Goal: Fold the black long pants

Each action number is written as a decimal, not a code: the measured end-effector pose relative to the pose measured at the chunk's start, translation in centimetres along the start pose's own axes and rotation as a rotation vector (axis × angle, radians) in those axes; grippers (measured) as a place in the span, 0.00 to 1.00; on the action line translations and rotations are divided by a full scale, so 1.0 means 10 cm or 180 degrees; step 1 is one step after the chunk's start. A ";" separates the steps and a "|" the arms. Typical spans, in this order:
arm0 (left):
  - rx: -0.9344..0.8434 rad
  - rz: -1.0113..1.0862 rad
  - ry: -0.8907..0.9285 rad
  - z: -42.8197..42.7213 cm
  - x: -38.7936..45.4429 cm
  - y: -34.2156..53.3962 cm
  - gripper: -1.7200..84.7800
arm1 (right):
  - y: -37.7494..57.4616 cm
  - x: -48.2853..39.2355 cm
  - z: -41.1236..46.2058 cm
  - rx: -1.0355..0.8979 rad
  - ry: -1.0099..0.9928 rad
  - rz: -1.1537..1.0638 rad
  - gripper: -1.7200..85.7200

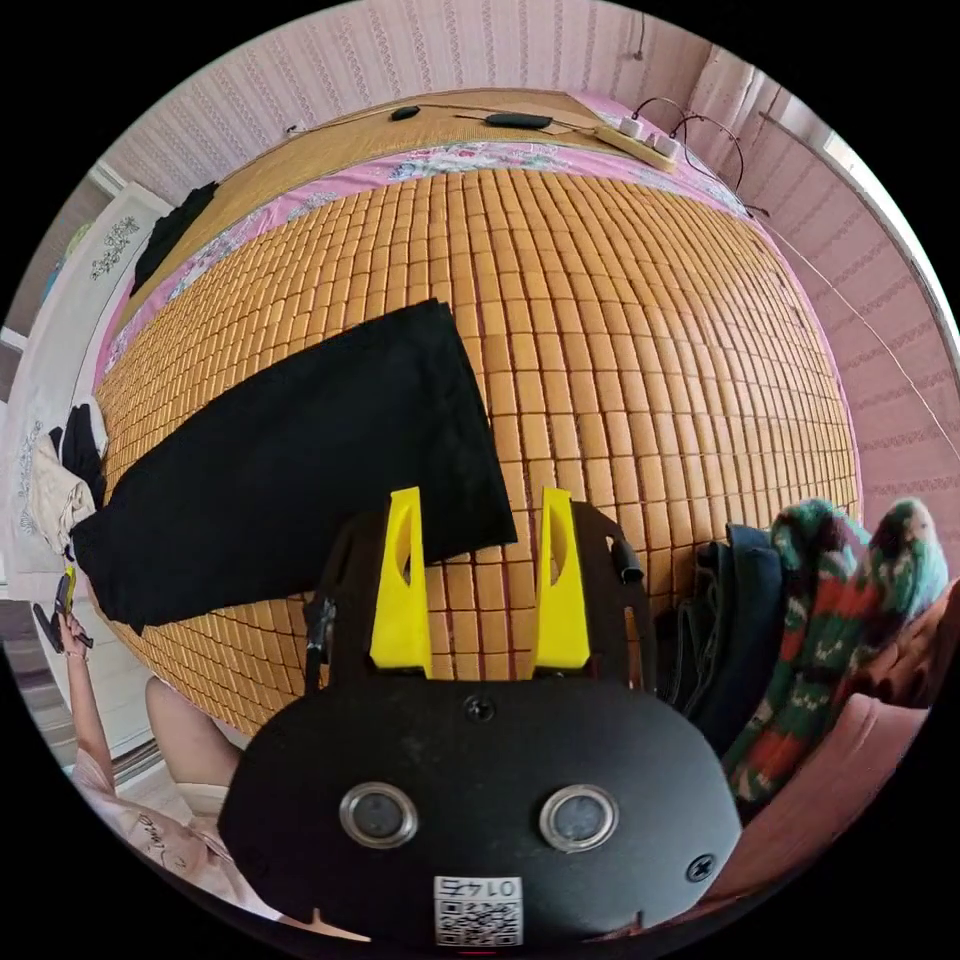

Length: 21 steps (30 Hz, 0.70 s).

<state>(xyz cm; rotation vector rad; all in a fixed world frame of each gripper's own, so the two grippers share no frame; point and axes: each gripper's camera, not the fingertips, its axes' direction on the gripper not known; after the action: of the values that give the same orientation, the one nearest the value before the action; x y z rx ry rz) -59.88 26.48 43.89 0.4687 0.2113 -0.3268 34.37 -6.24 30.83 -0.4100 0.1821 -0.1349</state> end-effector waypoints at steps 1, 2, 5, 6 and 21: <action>-0.0148 0.0025 -0.0065 0.08 0.08 0.04 0.09 | 0.04 0.04 0.06 -0.0009 -0.0079 0.0035 0.20; -0.0229 0.0017 -0.0109 0.14 0.12 0.05 0.09 | 0.13 0.10 0.10 0.0194 -0.0163 0.0170 0.20; -0.0629 -0.0014 -0.0431 0.43 0.37 0.03 0.10 | 0.26 0.25 0.12 0.0490 -0.0255 0.0528 0.13; -0.0785 -0.0068 -0.0547 0.52 0.47 0.01 0.09 | 0.28 0.29 0.14 0.0495 -0.0290 0.0546 0.12; -0.1679 0.1415 -0.1573 0.54 1.77 0.13 0.01 | 1.86 0.67 0.09 0.0228 0.0279 -0.0043 0.04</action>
<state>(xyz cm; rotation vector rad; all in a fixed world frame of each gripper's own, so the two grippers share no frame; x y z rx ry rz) -42.35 20.47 44.32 -0.1003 -0.2862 0.0609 42.84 9.94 23.09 -0.3344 0.2600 -0.1723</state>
